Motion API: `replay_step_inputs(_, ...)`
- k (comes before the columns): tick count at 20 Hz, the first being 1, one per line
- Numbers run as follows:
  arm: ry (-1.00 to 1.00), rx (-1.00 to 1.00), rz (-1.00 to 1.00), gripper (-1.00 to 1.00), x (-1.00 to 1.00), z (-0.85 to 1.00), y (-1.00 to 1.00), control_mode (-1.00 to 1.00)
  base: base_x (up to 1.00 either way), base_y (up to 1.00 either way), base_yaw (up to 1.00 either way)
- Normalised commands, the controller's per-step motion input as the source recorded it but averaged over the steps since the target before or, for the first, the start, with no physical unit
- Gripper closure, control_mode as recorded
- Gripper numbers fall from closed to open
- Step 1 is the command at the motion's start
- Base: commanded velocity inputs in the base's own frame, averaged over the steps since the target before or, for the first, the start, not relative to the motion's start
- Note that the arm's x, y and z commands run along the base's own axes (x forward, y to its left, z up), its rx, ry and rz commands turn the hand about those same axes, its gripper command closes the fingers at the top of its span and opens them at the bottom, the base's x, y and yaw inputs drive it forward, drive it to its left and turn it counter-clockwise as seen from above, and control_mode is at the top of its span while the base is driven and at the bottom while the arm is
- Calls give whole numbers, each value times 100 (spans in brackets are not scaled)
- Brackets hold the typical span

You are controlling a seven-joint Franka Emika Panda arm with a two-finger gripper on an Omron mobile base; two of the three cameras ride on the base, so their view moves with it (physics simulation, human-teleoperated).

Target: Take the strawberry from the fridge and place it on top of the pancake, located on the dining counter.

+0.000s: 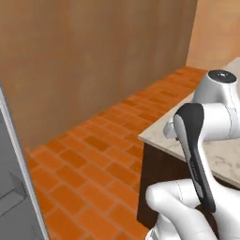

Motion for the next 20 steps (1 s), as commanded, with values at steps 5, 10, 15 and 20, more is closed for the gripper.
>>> replay_step_inputs(5, 0, 0, 0, 100, 0, 0, 0, 100, 76, 20, -48)
replay_step_inputs(10, 0, 0, 0, 100, 0, 0, 0, 100, 96, 45, -5)
replay_step_inputs(15, 0, 0, 0, 100, 0, 0, 0, 100, 92, 18, 27)
replay_step_inputs(20, 0, 0, 0, 100, 0, 0, 0, 100, 77, 28, 45)
